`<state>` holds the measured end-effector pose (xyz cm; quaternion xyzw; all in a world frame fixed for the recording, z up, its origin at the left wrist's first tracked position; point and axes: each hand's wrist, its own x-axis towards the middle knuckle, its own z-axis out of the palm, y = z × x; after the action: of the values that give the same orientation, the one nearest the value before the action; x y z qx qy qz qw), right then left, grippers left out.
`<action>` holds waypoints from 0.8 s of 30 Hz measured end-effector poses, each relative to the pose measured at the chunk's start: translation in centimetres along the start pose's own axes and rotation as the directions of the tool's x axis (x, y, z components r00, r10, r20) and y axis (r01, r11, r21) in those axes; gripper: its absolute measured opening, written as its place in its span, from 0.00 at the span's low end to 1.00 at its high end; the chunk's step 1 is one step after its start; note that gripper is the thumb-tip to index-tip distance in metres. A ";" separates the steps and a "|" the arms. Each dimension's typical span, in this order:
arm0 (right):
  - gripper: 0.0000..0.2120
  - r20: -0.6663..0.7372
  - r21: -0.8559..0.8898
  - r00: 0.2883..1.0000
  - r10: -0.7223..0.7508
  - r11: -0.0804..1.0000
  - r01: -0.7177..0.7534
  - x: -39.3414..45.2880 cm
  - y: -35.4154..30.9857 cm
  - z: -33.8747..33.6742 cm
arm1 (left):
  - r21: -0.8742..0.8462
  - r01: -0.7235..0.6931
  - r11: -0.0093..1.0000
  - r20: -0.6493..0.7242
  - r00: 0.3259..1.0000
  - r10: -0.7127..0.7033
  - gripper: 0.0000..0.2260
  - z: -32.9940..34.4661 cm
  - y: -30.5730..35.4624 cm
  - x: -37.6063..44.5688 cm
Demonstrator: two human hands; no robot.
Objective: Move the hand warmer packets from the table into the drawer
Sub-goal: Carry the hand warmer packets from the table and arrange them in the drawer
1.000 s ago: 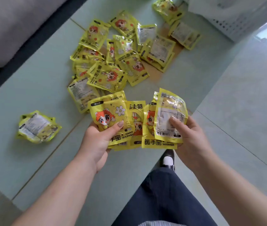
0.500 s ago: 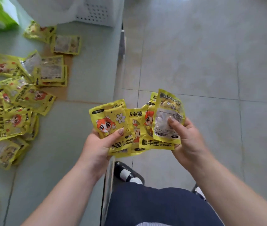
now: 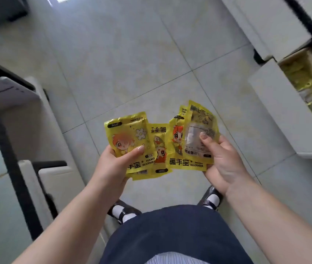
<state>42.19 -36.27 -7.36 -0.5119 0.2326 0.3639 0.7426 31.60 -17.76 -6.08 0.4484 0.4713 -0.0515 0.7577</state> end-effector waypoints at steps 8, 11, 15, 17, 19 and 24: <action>0.12 -0.263 0.317 0.956 -0.127 0.925 0.210 -2.0 -8.7 -17.6 | 0.299 -0.016 0.954 0.262 0.963 -0.066 0.23 21.0 -2.3 2.1; 0.14 -0.352 0.352 0.926 -0.137 0.897 0.267 -2.8 -11.0 -23.8 | 0.378 -0.017 0.926 0.325 0.939 -0.115 0.21 28.8 -4.4 2.6; 0.14 -0.451 0.392 0.884 -0.125 0.862 0.322 -4.3 -13.8 -33.0 | 0.474 0.000 0.881 0.392 0.895 -0.211 0.18 39.5 -8.7 2.8; 0.16 -0.485 0.401 0.867 -0.114 0.852 0.336 -4.9 -14.7 -36.5 | 0.506 0.000 0.863 0.414 0.877 -0.243 0.21 44.0 -10.5 2.8; 0.18 -0.519 0.422 0.849 -0.099 0.834 0.355 -5.4 -15.8 -39.4 | 0.519 0.004 0.855 0.417 0.872 -0.258 0.22 48.0 -11.9 2.9; 0.20 -0.581 0.434 0.810 -0.080 0.811 0.392 -5.0 -17.9 -44.7 | 0.569 -0.010 0.822 0.451 0.840 -0.302 0.22 55.2 -13.8 3.9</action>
<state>54.19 -83.15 -9.59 -0.3908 0.4540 0.0269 0.8003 63.69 -64.78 -9.26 0.5765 0.2465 -0.3648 0.6883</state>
